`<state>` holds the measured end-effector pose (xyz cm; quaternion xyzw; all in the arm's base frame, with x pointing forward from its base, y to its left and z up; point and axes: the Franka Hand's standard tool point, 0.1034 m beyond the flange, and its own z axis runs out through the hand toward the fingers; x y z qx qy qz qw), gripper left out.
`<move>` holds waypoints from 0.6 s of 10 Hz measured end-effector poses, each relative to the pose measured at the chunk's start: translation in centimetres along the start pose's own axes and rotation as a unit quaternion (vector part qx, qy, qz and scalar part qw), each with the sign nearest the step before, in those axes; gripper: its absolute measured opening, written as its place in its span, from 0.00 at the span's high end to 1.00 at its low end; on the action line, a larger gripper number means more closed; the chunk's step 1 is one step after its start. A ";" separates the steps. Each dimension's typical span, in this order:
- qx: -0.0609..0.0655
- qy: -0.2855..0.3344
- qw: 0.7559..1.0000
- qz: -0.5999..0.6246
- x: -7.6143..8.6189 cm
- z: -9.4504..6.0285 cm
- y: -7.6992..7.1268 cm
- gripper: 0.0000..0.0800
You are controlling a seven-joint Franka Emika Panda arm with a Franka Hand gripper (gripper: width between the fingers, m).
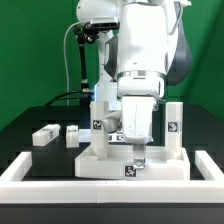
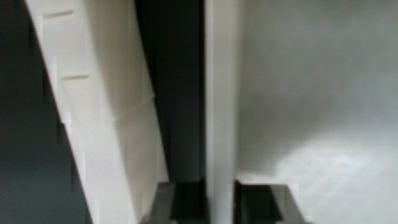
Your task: Assemble desk
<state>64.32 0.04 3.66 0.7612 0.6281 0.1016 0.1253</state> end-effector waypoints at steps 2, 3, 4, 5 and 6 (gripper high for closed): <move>-0.008 0.006 1.000 -0.030 1.4 0.4 0.8 0.92; -0.012 0.010 0.999 -0.046 2.3 0.8 1.5 0.91; -0.015 0.014 0.998 -0.053 3.6 1.1 2.1 0.91; -0.014 0.014 0.998 -0.056 3.9 1.5 2.2 0.91; -0.006 0.010 0.999 -0.052 3.9 1.5 2.3 0.91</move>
Offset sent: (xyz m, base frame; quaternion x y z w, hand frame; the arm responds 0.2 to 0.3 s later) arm 0.0453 0.0436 -0.0064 -0.0178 0.0289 -0.0813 0.9961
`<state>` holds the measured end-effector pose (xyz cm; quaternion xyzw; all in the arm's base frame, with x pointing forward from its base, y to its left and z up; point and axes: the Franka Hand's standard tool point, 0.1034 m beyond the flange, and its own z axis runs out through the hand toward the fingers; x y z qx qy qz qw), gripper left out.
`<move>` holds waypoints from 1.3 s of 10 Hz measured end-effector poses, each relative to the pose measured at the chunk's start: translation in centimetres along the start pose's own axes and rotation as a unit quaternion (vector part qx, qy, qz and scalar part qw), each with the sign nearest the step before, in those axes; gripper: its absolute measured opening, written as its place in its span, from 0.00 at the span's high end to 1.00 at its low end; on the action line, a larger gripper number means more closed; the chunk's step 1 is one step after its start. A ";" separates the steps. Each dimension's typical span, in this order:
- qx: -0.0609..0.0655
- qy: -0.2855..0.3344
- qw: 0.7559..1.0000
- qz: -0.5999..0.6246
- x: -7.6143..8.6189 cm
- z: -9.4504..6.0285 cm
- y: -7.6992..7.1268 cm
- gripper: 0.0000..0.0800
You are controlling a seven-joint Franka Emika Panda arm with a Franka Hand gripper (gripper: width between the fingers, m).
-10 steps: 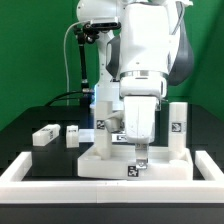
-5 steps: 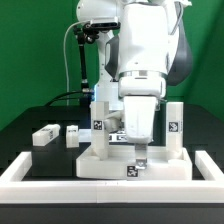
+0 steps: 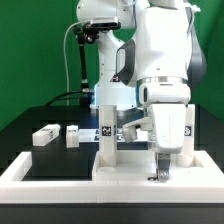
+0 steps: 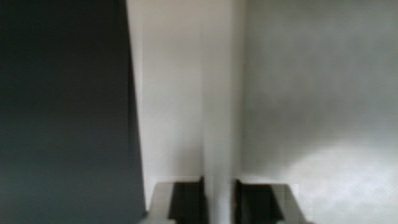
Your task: Assemble desk
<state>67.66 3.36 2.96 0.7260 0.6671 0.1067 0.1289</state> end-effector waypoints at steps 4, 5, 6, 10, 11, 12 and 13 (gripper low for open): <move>0.015 -0.006 1.000 0.008 -0.3 0.0 -0.1 0.91; 0.015 -0.007 1.000 0.008 -0.3 0.0 -0.1 0.82; 0.015 -0.007 1.000 0.009 -0.3 0.0 -0.1 0.82; 0.015 -0.007 1.000 0.009 -0.4 0.1 -0.1 0.23; 0.015 -0.007 1.000 0.009 -0.4 0.1 -0.1 0.20; 0.015 -0.007 1.000 0.009 -0.4 0.1 -0.1 0.19; 0.015 -0.007 1.000 0.009 -0.4 0.1 -0.1 0.19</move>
Offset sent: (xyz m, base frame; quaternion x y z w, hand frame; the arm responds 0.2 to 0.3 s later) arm 0.0000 0.0000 0.0000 0.0000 0.0000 0.0000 1.0000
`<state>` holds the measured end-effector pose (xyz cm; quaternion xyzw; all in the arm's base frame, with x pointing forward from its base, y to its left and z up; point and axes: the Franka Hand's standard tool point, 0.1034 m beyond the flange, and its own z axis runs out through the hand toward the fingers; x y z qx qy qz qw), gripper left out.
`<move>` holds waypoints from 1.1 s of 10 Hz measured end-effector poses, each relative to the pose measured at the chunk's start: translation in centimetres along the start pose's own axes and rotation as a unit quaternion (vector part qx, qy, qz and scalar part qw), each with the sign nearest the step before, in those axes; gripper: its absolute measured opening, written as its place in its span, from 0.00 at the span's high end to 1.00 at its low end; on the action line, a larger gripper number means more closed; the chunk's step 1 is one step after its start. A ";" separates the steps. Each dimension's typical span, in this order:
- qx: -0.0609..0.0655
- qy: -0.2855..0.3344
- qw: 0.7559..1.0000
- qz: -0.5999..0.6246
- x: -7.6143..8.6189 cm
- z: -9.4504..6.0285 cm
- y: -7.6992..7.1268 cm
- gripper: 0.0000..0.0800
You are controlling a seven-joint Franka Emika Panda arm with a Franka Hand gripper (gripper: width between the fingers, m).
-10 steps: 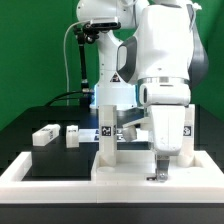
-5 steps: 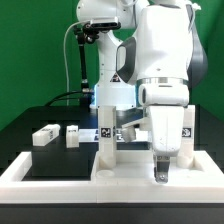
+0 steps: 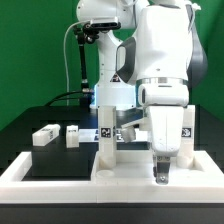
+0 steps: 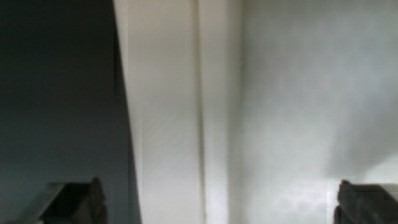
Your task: Assemble desk
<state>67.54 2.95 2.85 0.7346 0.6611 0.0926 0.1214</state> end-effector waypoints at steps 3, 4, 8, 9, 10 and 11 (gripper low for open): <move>0.000 -0.002 1.000 0.001 -0.2 -0.2 0.3 0.19; 0.008 -0.010 1.000 0.005 -0.8 -2.4 1.3 0.19; 0.001 -0.028 0.998 0.062 -3.6 -9.3 4.3 0.19; 0.001 -0.027 0.994 0.103 -3.5 -9.1 4.2 0.19; 0.001 -0.027 0.992 0.123 -3.5 -9.1 4.2 0.19; 0.000 -0.027 0.987 0.156 -3.5 -9.1 4.2 0.19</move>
Offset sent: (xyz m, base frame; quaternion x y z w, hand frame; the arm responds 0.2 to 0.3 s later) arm -0.0210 -0.0250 0.0802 0.0473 -0.0570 0.0173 0.9971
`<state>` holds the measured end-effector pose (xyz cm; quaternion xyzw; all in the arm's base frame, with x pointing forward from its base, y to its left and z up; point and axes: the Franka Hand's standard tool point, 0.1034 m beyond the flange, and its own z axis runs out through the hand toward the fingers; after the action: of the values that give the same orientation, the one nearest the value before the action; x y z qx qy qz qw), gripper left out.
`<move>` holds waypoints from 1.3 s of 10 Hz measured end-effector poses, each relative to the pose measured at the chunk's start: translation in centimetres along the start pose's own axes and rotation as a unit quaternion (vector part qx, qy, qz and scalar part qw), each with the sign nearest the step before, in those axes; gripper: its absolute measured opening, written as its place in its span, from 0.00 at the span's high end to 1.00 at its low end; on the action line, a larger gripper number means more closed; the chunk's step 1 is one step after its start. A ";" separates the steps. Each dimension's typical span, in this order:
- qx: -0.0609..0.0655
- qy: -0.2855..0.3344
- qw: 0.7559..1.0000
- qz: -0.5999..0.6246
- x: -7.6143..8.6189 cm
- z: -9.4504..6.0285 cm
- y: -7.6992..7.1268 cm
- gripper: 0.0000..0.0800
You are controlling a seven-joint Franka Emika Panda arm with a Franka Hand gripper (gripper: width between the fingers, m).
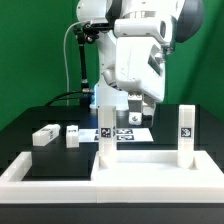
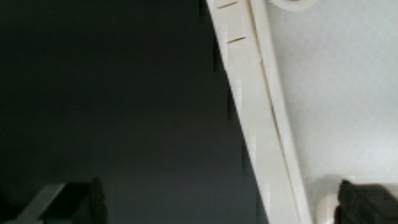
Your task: Assemble desk
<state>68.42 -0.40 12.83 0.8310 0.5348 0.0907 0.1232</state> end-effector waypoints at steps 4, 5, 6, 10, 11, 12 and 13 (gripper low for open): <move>0.022 -0.006 0.994 0.111 -4.9 -4.0 -0.4 0.19; 0.026 -0.007 0.991 0.130 -6.8 -4.8 -0.9 0.19; 0.030 -0.007 0.984 0.175 -9.0 -5.4 -1.2 0.19; 0.029 -0.012 0.949 0.314 -10.8 -5.9 -1.2 0.19; 0.032 -0.012 0.936 0.352 -11.0 -5.8 -1.3 0.19; 0.047 -0.008 0.911 0.409 -12.8 -5.4 -2.1 0.19; 0.064 -0.006 0.891 0.449 -15.8 -5.4 -3.5 0.19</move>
Offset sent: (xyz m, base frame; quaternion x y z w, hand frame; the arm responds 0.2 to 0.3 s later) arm -0.0617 -0.0462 0.0346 0.0521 -0.0074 0.1618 0.9854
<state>57.41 -12.81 16.63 0.9892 0.1081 0.0969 0.0186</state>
